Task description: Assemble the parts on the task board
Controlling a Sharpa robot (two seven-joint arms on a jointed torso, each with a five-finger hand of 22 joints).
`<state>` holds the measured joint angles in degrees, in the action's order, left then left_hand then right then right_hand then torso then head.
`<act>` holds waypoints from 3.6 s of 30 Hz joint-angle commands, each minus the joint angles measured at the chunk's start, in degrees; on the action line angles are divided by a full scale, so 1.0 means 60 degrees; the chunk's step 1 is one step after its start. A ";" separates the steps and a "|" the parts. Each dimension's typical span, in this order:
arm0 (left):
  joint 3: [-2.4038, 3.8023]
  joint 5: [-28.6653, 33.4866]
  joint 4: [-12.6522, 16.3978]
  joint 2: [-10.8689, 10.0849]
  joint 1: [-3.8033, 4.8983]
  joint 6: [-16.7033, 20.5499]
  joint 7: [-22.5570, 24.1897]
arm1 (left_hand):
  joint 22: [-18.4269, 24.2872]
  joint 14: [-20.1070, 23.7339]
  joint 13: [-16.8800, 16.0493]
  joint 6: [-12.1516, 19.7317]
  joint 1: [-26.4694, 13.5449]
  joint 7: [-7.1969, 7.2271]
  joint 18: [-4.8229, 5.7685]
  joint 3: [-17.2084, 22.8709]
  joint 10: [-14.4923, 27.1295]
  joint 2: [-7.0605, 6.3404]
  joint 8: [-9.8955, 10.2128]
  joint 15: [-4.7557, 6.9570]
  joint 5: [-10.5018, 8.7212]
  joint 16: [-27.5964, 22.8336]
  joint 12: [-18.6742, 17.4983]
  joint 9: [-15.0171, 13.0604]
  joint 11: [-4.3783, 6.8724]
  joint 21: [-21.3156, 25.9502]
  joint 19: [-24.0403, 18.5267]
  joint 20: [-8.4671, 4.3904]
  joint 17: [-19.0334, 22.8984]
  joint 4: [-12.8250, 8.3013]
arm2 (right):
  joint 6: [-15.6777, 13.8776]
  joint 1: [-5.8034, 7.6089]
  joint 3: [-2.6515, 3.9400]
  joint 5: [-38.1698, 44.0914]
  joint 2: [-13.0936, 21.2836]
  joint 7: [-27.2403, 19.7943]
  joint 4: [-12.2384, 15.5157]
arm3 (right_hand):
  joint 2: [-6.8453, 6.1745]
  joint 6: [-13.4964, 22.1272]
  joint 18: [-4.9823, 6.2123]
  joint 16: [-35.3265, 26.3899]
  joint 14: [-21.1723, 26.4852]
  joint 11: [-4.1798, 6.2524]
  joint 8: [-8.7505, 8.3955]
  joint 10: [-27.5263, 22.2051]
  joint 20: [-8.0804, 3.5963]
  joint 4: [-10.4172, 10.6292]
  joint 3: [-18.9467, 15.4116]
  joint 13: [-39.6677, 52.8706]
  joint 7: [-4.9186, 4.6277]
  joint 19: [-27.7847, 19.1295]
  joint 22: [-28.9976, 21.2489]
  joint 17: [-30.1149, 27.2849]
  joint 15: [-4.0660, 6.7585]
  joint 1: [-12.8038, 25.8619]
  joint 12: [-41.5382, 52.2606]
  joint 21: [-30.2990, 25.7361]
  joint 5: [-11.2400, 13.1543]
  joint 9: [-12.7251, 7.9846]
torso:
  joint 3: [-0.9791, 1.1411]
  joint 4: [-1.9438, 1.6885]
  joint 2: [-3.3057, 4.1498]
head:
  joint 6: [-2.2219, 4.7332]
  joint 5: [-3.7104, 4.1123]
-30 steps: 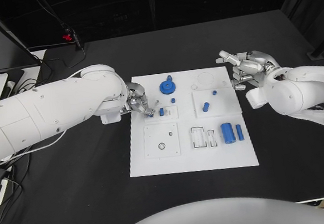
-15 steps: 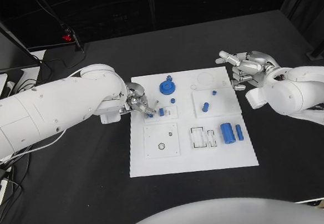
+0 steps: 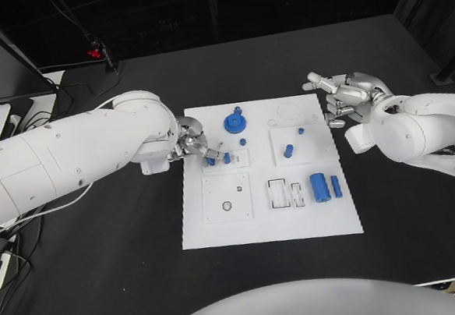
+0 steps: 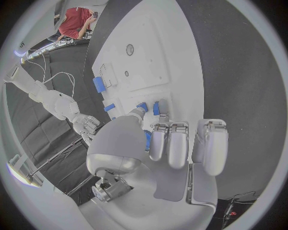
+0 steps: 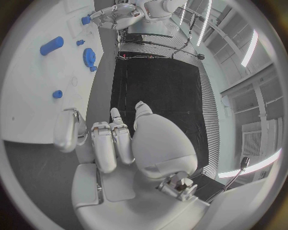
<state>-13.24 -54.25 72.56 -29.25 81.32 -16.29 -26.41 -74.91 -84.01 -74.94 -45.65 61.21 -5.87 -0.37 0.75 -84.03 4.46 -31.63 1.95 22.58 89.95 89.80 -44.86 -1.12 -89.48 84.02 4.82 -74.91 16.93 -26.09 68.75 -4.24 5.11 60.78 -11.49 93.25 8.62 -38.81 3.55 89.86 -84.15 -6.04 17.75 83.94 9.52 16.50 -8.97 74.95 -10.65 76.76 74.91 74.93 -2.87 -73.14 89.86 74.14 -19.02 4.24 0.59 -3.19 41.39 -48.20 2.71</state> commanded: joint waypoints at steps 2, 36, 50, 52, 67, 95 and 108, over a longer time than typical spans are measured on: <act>-0.0065 -0.0041 0.0000 -0.0010 -0.0094 0.0101 0.0022 | -0.2459 -0.0999 -0.2509 0.0144 -0.0386 0.0171 0.0019 -0.0242 -0.0995 0.0087 -0.0156 -0.0071 -0.0267 0.0008 0.0033 0.0007 -0.0054 0.0028 0.0862 0.0064 -0.2516 -0.0006 | 0.0003 0.0009 0.0004 0.0010 -0.0004 0.0002 0.0010 | 0.0058 0.0089 0.0159 0.0023 -0.0975 -0.0064 0.0063 0.1011 -0.0014 0.0011 -0.0066 0.2508 0.0010 -0.0046 0.1482 0.2512 -0.0057 -0.0075 0.0023 -0.0051 -0.0054 -0.0003 | 0.0001 -0.0002 0.0005 | -0.0005 0.0000; -0.0065 -0.0045 0.0175 -0.0222 -0.0096 0.0262 0.0060 | -0.2430 -0.0999 -0.2509 0.0246 -0.0764 0.0330 -0.0004 -0.1059 -0.0995 0.0561 -0.1367 0.0021 -0.1088 0.0008 0.0033 -0.0799 0.0088 0.0089 0.0792 0.0004 -0.2516 -0.0032 | 0.0010 -0.0051 0.0004 0.0013 0.0010 0.0035 0.0020 | 0.0071 0.0095 0.0158 0.0023 -0.0975 -0.0066 0.0075 0.1011 -0.0013 0.0010 -0.0065 0.2508 0.0007 -0.0042 0.1484 0.2512 -0.0058 -0.0084 0.0023 -0.0049 -0.0055 -0.0004 | 0.0004 -0.0006 0.0002 | 0.0014 -0.0001; -0.0065 -0.0045 0.0171 -0.0272 -0.0096 0.0298 0.0156 | -0.2426 -0.0999 -0.2509 0.0450 -0.0347 0.0332 -0.0007 -0.1119 -0.0995 0.0604 -0.1354 0.0036 -0.0176 0.0008 0.0033 -0.0790 0.0092 0.0098 0.0783 -0.0018 -0.2516 -0.0030 | -0.0004 -0.0053 0.0004 0.0043 0.0016 0.0037 0.0022 | 0.0081 0.0103 0.0158 0.0023 -0.0975 -0.0069 0.0091 0.1011 -0.0012 0.0008 -0.0067 0.2508 0.0004 -0.0041 0.1485 0.2512 -0.0061 -0.0093 0.0023 -0.0050 -0.0055 -0.0004 | 0.0003 0.0000 0.0003 | 0.0001 -0.0007; -0.0065 -0.0045 0.0162 -0.0271 -0.0096 0.0298 0.0167 | -0.2426 -0.0999 -0.2509 0.0459 -0.0316 0.0330 -0.0007 -0.1120 -0.0995 0.0613 -0.1350 0.0036 -0.0114 0.0008 0.0033 -0.0783 0.0094 0.0098 0.0782 -0.0019 -0.2516 -0.0030 | -0.0005 -0.0053 0.0004 0.0044 0.0014 0.0036 0.0023 | 0.0081 0.0103 0.0158 0.0023 -0.0975 -0.0069 0.0091 0.1011 -0.0012 0.0008 -0.0067 0.2508 0.0004 -0.0041 0.1485 0.2512 -0.0061 -0.0093 0.0023 -0.0050 -0.0055 -0.0004 | 0.0005 0.0001 0.0004 | 0.0002 -0.0009; -0.0065 0.0149 0.0450 -0.0669 -0.0094 0.2158 0.1734 | -0.2448 -0.0999 -0.2509 0.0399 -0.0393 0.0327 0.0010 -0.1368 -0.0995 0.0475 -0.1382 0.0022 -0.0502 0.0008 0.0033 -0.0748 0.0089 0.0053 0.0835 -0.0013 -0.2516 -0.0025 | -0.0022 -0.0053 0.0004 0.0046 0.0012 -0.0012 -0.0002 | 0.0081 0.0103 0.0158 0.0023 -0.0975 -0.0069 0.0091 0.1011 -0.0012 0.0008 -0.0067 0.2508 0.0004 -0.0041 0.1485 0.2512 -0.0061 -0.0093 0.0023 -0.0050 -0.0055 -0.0004 | 0.0001 -0.0006 -0.0004 | 0.0071 0.0043; -0.0067 -0.0585 -0.0374 -0.0329 -0.0330 0.7141 0.7787 | -0.2515 -0.0999 0.7974 0.1718 0.3962 -0.0889 0.0061 -0.1262 0.6805 -0.1476 0.1164 -0.1013 -0.0394 0.0008 -1.1026 0.3470 -0.1137 -0.0085 0.0995 0.0893 -0.2516 -0.0062 | -0.0020 -0.0053 0.0005 0.0280 -0.0122 -0.0336 -0.0124 | 0.0095 0.0111 0.0137 0.0023 -0.0975 -0.0073 0.0122 0.1011 -0.0009 0.0004 -0.0071 0.2508 0.0002 0.0026 0.1516 0.2512 -0.0064 -0.0114 0.0023 0.0025 -0.0058 -0.0004 | -0.0002 0.0016 0.0006 | 0.0272 0.0000; -0.0064 -0.5506 -0.1568 0.0698 -0.0732 0.6944 0.7882 | -0.2516 -0.0999 1.0502 -0.0071 0.4934 -0.0503 0.0062 0.0196 0.5510 -0.1856 0.2678 -0.0715 -0.1550 0.0008 -1.1943 0.5329 -0.0840 -0.0087 0.0997 0.0638 -0.2516 -0.0057 | -0.0025 -0.0053 0.0005 0.0287 -0.0178 -0.0513 -0.0127 | 0.0098 0.0112 0.0128 0.0023 -0.0975 -0.0074 0.0130 0.1011 -0.0008 0.0003 -0.0072 0.2508 0.0002 0.0052 0.1529 0.2512 -0.0064 -0.0121 0.0023 0.0056 -0.0058 -0.0004 | -0.0004 0.0025 0.0018 | 0.0265 0.0032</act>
<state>-13.67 -76.09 63.57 -25.30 76.96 25.45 19.30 -74.95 -84.09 -12.22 -45.81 90.28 -8.89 -0.37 1.80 -50.60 -6.61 -15.76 -2.61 13.36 89.95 18.24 -13.08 -6.10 -89.83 84.03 9.08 -74.90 16.58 -26.20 68.36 -4.24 6.53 59.79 -13.27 92.42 8.91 -38.61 3.55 89.86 -84.15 -6.04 18.24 83.94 9.52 16.50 -8.97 74.95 -10.46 76.76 74.90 74.91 -2.87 -73.44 89.86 74.16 -19.02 4.24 0.57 -3.07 41.47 -46.58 2.91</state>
